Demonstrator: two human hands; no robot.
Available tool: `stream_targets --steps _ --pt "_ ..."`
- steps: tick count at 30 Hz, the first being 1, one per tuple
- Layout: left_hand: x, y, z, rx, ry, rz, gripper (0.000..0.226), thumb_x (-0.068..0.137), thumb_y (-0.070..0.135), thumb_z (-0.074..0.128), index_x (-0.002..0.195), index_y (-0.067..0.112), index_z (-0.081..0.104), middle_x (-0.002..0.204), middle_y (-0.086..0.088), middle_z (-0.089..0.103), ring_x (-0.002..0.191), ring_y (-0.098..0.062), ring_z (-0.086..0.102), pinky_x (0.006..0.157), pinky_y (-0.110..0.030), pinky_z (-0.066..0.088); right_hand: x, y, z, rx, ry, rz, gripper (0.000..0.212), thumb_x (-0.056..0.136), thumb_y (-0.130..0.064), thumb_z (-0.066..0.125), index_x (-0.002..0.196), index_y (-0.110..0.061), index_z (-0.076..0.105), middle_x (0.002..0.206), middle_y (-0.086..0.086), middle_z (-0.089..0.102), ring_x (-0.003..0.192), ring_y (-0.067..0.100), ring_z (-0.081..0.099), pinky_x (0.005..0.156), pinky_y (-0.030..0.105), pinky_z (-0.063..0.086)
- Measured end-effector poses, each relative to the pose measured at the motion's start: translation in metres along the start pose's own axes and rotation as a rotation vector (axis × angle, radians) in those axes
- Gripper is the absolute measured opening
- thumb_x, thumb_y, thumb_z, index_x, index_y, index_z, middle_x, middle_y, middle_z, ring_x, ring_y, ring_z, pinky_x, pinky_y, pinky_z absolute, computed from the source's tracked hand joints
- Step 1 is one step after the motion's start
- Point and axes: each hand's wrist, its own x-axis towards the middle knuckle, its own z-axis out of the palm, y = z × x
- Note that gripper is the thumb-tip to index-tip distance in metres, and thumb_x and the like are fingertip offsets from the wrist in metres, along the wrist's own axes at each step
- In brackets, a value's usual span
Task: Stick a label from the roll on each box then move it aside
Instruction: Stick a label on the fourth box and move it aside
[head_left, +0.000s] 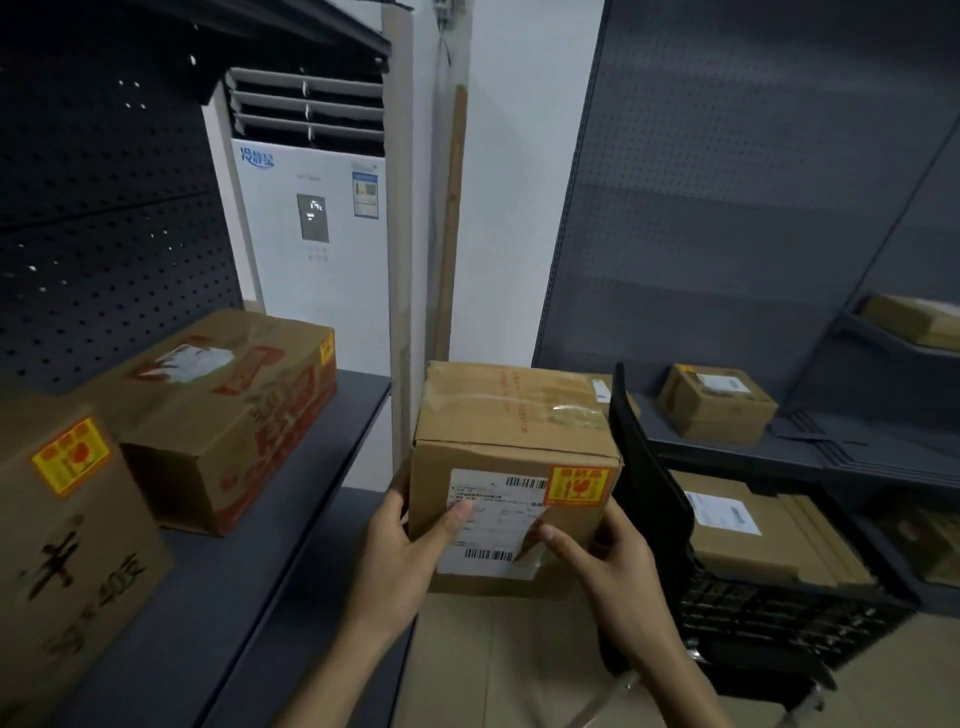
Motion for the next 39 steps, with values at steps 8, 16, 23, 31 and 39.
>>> stream_targets --steps 8,16,23,31,39 --pt "0.089 0.006 0.008 0.04 0.121 0.069 0.039 0.081 0.023 0.075 0.117 0.013 0.065 0.105 0.007 0.076 0.097 -0.007 0.072 0.071 -0.018 0.057 0.112 0.011 0.009 0.037 -0.101 -0.078 0.042 0.082 -0.029 0.075 0.123 -0.03 0.063 0.115 -0.018 0.072 0.11 0.002 0.066 0.089 0.028 0.058" --pt "0.166 0.023 0.01 0.14 0.37 0.14 0.044 0.079 0.032 0.074 0.121 0.021 0.064 0.111 0.006 0.075 0.102 -0.011 0.072 0.078 -0.03 0.06 0.237 0.015 0.033 0.133 -0.311 -0.204 0.039 0.085 -0.028 0.073 0.121 -0.035 0.062 0.113 -0.022 0.071 0.109 -0.001 0.064 0.083 0.02 0.056" --pt "0.181 0.058 -0.015 0.186 0.64 0.18 0.042 0.08 0.029 0.074 0.121 0.023 0.064 0.107 0.016 0.074 0.097 -0.001 0.07 0.072 -0.016 0.057 0.306 -0.017 0.087 0.223 -0.518 -0.313 0.045 0.077 -0.044 0.074 0.12 -0.041 0.061 0.115 -0.02 0.07 0.111 0.004 0.063 0.092 0.036 0.053" --pt "0.167 0.083 -0.079 0.283 0.972 0.25 0.044 0.079 0.034 0.073 0.121 0.029 0.061 0.103 0.028 0.072 0.096 0.007 0.068 0.07 -0.01 0.053 0.328 -0.057 0.195 0.311 -0.766 -0.387 0.044 0.081 -0.029 0.075 0.122 -0.034 0.061 0.112 -0.02 0.07 0.107 0.001 0.064 0.082 0.02 0.055" --pt "0.16 0.084 -0.136 0.3 1.169 0.299 0.045 0.087 0.031 0.071 0.129 0.028 0.058 0.107 0.026 0.072 0.098 0.006 0.068 0.077 -0.017 0.057 0.332 -0.089 0.287 0.366 -0.961 -0.399 0.051 0.077 -0.034 0.075 0.126 -0.026 0.062 0.11 -0.018 0.073 0.102 0.003 0.068 0.078 0.023 0.059"
